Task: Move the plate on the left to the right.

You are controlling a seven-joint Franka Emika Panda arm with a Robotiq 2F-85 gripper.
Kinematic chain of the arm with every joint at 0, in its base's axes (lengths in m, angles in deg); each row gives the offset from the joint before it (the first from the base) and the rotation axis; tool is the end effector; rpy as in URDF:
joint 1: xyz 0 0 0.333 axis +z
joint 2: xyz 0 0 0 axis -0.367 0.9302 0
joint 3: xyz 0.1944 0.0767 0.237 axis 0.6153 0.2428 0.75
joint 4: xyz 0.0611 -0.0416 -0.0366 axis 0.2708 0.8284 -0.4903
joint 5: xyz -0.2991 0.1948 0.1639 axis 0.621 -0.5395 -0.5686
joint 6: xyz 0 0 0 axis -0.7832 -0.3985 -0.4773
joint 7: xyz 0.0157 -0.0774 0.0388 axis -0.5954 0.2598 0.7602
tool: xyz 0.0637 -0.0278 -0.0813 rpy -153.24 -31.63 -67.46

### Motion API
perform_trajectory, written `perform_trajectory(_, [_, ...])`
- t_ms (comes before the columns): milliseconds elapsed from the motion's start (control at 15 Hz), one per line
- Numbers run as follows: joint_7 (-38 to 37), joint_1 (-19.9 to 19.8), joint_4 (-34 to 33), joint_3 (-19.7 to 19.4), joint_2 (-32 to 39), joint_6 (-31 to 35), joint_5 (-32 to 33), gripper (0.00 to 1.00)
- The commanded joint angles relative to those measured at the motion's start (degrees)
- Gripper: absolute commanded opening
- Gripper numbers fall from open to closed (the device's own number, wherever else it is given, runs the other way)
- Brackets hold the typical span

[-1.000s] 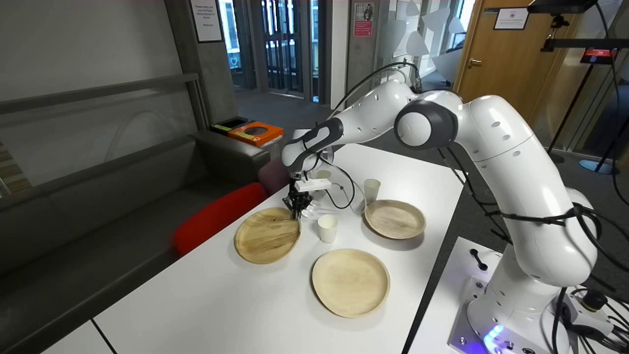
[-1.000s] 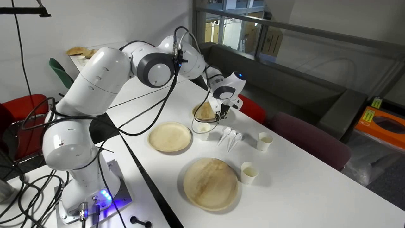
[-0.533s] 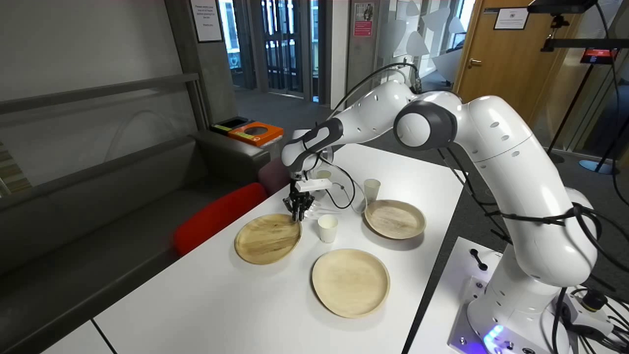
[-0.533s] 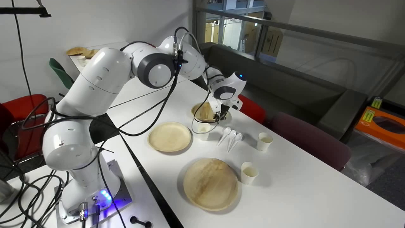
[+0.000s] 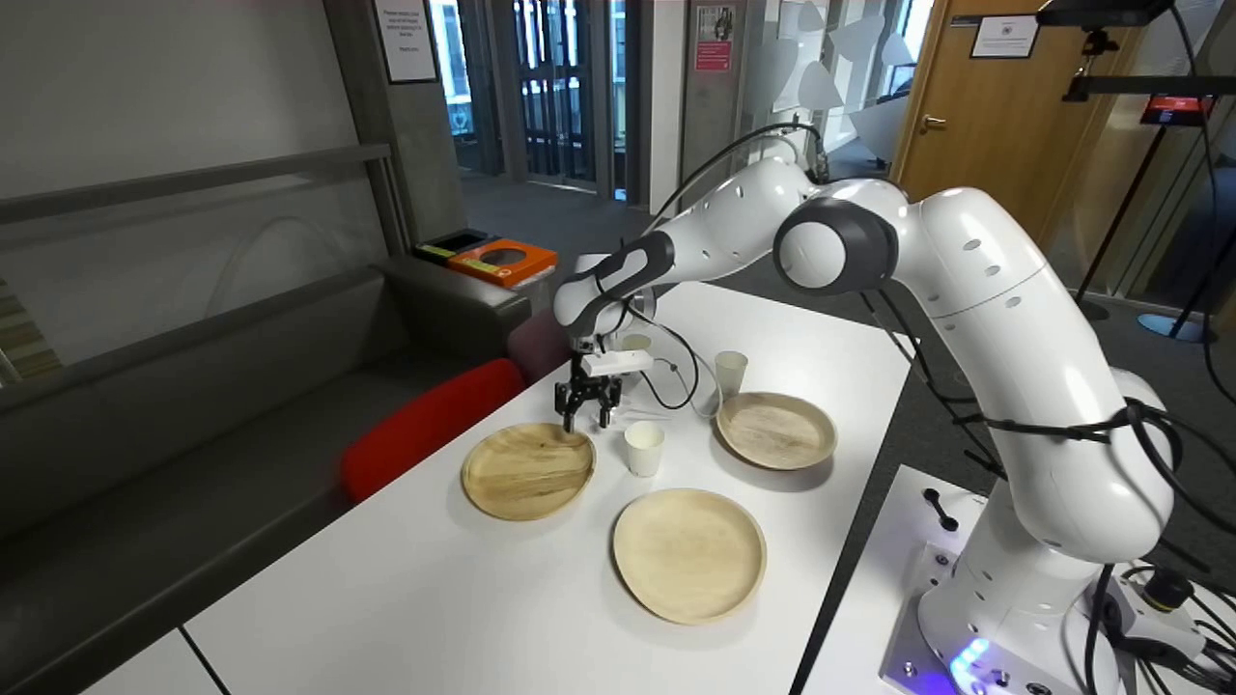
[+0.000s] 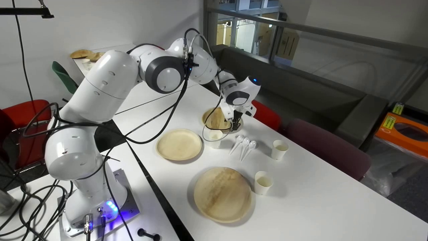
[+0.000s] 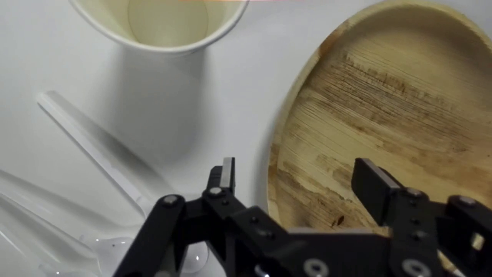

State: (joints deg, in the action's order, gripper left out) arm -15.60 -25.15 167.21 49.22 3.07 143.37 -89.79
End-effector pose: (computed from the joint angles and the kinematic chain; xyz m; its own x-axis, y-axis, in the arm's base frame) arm 0.6950 -0.0174 0.1899 0.9417 -0.2843 -0.1801 -0.3212 -0.9187 -0.2297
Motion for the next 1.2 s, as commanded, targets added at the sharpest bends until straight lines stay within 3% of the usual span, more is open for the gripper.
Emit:
perform_trajectory(0, [-0.53,0.29,1.94,-0.1,-3.51,-3.22,1.63,1.0])
perform_trajectory(400, [0.67,1.85,9.4,-0.59,-10.63,-8.74,6.02,1.0])
perform_trajectory(1000, [1.0,2.96,22.95,-0.63,-22.67,-7.03,11.16,1.0])
perform_trajectory(1067, [0.31,2.82,17.21,-0.46,-17.2,-7.95,10.31,1.0])
perform_trajectory(1133, [0.31,2.84,17.8,-0.46,-17.84,-7.95,10.3,1.0])
